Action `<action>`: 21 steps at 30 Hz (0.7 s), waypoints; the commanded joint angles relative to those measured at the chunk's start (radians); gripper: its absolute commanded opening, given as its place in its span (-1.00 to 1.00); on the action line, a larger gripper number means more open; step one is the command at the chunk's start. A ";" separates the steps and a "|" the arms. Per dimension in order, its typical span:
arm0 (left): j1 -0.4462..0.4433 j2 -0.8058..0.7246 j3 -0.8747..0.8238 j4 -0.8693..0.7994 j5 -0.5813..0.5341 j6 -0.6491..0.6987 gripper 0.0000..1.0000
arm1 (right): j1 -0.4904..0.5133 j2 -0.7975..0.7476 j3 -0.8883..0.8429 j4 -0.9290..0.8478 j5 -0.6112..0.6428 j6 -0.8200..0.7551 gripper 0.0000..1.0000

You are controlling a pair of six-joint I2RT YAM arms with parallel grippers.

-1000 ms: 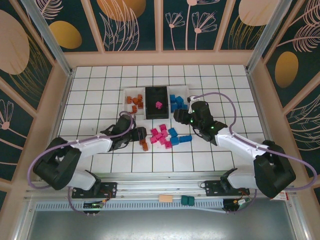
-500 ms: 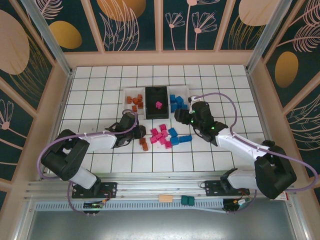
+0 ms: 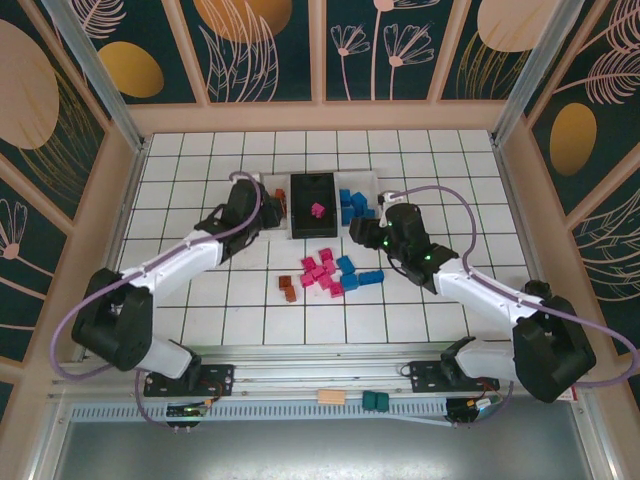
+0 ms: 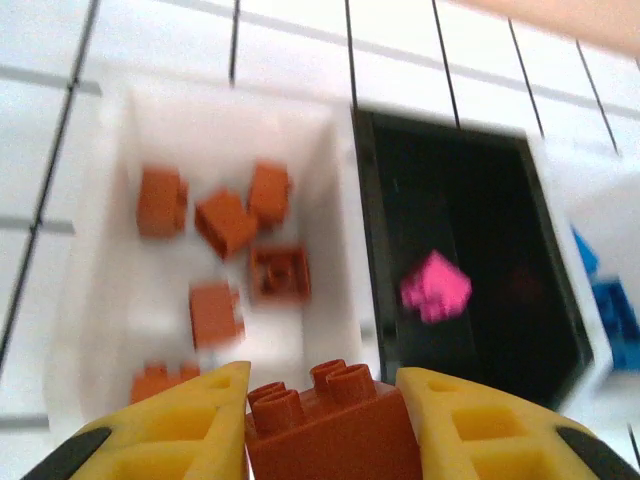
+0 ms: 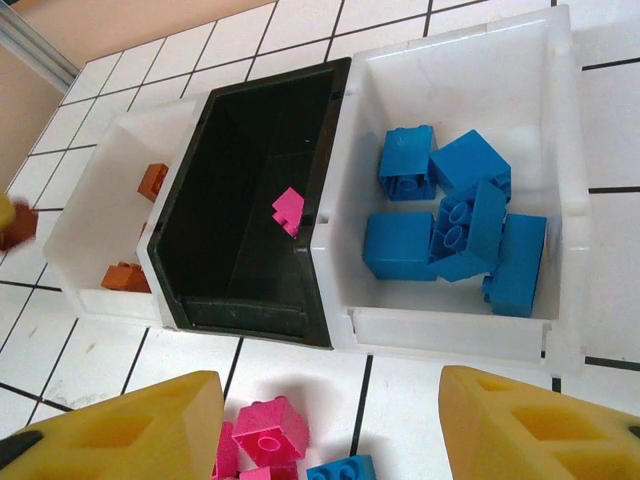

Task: Sort the legos into containers by color
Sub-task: Place the lego in the container, then pick up the lego from the center of the table.

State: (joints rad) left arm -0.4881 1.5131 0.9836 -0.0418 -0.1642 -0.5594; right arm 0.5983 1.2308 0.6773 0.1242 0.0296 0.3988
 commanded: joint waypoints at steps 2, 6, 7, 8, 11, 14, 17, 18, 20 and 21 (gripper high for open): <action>0.027 0.161 0.111 -0.030 -0.055 0.038 -0.37 | 0.008 -0.030 -0.028 -0.001 -0.010 0.001 0.19; 0.041 0.272 0.187 -0.029 -0.059 0.028 -0.23 | 0.013 -0.052 -0.043 -0.003 -0.010 -0.006 0.20; 0.044 0.285 0.202 -0.029 -0.055 0.024 -0.11 | 0.016 -0.058 -0.047 -0.003 -0.035 -0.008 0.20; 0.044 0.287 0.213 -0.028 -0.048 0.021 0.01 | 0.018 -0.062 -0.051 -0.004 -0.043 -0.009 0.20; 0.044 0.244 0.221 -0.013 -0.013 0.005 0.34 | 0.028 -0.067 -0.060 -0.022 -0.042 -0.012 0.20; 0.043 0.144 0.205 0.008 0.024 -0.007 0.59 | 0.035 -0.067 -0.071 -0.038 -0.030 -0.008 0.20; 0.044 0.032 0.165 0.035 0.091 -0.024 0.87 | 0.041 -0.067 -0.088 -0.053 -0.019 0.006 0.21; 0.044 -0.009 0.138 0.049 0.117 -0.035 0.96 | 0.042 -0.064 -0.092 -0.062 -0.019 0.015 0.21; 0.044 -0.085 0.081 0.074 0.154 -0.060 0.97 | 0.047 -0.056 -0.104 -0.063 -0.019 0.021 0.21; 0.042 -0.123 0.048 0.085 0.168 -0.069 0.97 | 0.051 -0.048 -0.109 -0.057 -0.019 0.020 0.21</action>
State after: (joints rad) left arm -0.4503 1.4673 1.1011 0.0002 -0.0746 -0.5884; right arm 0.6353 1.1828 0.5896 0.0872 -0.0006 0.4023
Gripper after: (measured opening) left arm 0.984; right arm 0.604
